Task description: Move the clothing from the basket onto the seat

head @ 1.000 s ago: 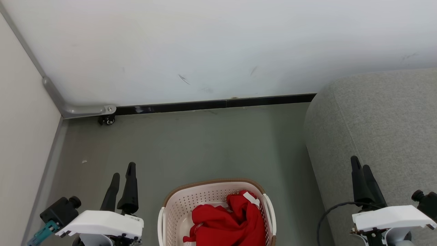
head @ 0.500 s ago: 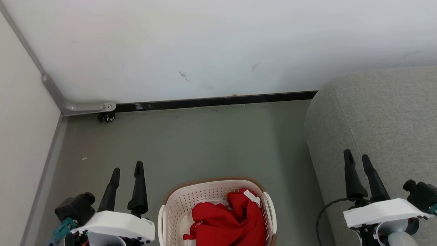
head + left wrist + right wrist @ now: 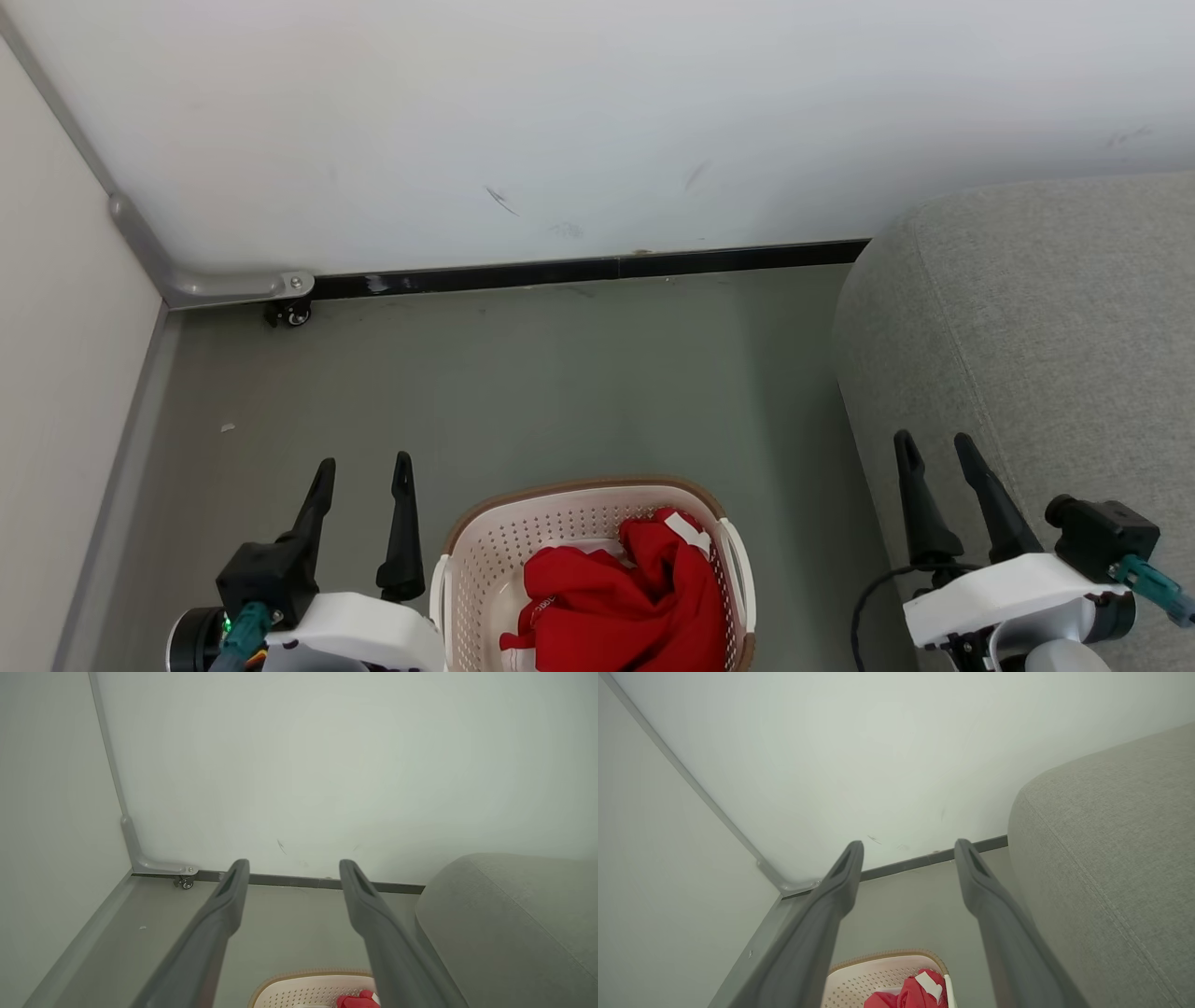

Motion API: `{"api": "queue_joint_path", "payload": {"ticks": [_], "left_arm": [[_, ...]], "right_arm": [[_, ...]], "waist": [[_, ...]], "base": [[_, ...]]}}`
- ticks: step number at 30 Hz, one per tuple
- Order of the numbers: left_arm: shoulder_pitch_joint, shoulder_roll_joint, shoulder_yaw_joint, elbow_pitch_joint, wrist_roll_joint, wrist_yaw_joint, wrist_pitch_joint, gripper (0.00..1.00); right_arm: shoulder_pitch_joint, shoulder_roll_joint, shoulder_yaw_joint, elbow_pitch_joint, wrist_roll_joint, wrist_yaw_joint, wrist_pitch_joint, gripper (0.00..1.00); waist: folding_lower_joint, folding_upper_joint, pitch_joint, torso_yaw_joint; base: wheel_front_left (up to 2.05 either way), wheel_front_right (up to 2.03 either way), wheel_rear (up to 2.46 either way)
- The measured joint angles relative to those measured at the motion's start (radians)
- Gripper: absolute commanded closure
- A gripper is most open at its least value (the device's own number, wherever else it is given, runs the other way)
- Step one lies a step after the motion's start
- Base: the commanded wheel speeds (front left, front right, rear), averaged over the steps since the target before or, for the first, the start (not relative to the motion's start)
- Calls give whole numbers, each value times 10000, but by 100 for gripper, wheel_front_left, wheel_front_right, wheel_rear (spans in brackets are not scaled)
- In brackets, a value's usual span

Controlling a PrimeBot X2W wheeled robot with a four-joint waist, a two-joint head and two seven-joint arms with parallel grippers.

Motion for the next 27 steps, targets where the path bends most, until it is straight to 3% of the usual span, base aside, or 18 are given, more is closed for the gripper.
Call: {"api": "queue_joint_path", "payload": {"ticks": [10,27], "left_arm": [[0,0,-69,395,1360,410,-347,0],[-225,-27,38,844,1239,466,-347,0]], "right_arm": [[-14,33,27,255,-1459,2,-96,0],[-198,86,15,393,-1590,2,-81,0]], "waist": [[0,0,54,13],[-1,0,41,-12]], "base": [[0,0,0],[0,0,0]]}}
